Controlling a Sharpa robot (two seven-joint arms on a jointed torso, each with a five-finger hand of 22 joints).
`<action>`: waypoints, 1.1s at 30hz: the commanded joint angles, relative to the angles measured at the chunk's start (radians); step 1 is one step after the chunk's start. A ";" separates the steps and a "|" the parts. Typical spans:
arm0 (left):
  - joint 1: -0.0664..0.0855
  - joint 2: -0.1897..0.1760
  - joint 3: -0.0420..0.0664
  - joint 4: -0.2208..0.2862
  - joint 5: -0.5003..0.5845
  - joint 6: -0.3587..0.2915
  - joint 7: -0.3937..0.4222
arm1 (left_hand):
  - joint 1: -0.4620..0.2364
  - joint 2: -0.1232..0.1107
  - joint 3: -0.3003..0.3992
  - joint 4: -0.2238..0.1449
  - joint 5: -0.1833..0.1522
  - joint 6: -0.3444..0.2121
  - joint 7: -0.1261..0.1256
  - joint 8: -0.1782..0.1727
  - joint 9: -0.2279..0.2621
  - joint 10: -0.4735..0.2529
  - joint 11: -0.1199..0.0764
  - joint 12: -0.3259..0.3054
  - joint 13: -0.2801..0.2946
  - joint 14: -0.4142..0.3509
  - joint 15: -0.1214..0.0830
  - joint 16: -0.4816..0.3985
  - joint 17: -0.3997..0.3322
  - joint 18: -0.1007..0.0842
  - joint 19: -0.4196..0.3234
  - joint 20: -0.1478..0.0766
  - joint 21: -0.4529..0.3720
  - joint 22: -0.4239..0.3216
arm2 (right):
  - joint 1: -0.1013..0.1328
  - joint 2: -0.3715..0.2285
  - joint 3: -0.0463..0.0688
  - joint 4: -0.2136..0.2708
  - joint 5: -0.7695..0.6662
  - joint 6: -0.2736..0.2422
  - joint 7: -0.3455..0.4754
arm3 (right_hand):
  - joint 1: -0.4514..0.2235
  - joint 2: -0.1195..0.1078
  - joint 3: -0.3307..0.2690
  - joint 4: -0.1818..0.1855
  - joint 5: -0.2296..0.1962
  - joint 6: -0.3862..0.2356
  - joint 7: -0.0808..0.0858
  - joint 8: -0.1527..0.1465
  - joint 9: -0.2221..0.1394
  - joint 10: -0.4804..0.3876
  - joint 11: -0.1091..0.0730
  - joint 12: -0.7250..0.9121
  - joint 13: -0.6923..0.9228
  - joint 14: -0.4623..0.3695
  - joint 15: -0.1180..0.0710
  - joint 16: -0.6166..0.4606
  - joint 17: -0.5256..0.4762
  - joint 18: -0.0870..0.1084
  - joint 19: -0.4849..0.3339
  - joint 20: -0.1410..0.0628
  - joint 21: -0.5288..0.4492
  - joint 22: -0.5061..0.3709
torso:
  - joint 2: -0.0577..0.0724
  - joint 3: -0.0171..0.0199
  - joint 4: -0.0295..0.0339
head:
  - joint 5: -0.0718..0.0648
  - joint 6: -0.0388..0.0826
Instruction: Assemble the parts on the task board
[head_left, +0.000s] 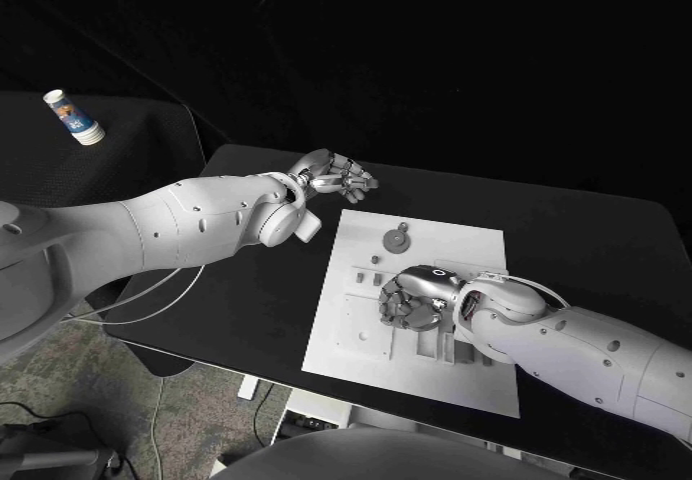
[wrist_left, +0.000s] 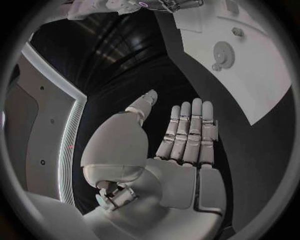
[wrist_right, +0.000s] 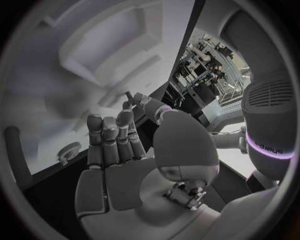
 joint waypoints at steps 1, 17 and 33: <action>0.002 0.001 0.001 0.003 -0.002 0.004 0.009 | 0.001 0.011 -0.003 -0.001 0.000 0.001 -0.001 0.001 0.000 -0.007 0.001 -0.005 0.000 0.003 0.001 -0.007 -0.002 -0.014 -0.007 -0.003 -0.006 0.001 | -0.002 0.001 -0.002 0.002 -0.018 0.015 -0.001 | -0.003 0.011 0.007 0.001 0.005 0.010 0.005 0.002 0.002 -0.005 -0.002 -0.004 -0.002 0.000 -0.005 -0.004 -0.001 0.019 0.002 0.001 0.084 -0.001 | 0.000 -0.0002 0.0000 | 0.001 -0.001; 0.004 0.002 0.001 0.003 -0.002 0.004 0.008 | 0.001 0.011 -0.003 -0.001 0.000 0.001 -0.001 0.001 0.000 -0.007 0.001 -0.006 0.001 0.004 0.001 -0.008 -0.002 -0.014 -0.007 -0.003 -0.006 0.001 | -0.002 0.007 -0.005 0.008 -0.020 0.014 -0.007 | -0.006 0.003 0.004 -0.001 0.004 0.005 0.006 -0.001 0.002 -0.006 -0.001 -0.005 -0.003 -0.001 -0.004 -0.005 -0.001 0.019 0.001 0.001 0.084 -0.002 | 0.000 -0.0001 0.0001 | 0.001 -0.007; 0.005 0.001 0.001 0.003 -0.004 0.005 0.007 | 0.002 0.013 -0.002 -0.001 0.001 0.002 -0.001 0.001 0.001 -0.007 0.001 -0.007 0.001 0.004 0.001 -0.009 -0.002 -0.014 -0.007 -0.003 -0.006 0.002 | -0.002 0.007 -0.009 0.002 -0.028 0.026 -0.033 | -0.048 -0.045 -0.104 -0.013 0.002 -0.162 0.026 -0.094 -0.033 -0.054 0.013 -0.014 -0.008 -0.033 0.006 -0.008 0.003 0.014 -0.018 0.000 0.081 -0.010 | 0.000 0.0010 -0.0002 | -0.002 -0.007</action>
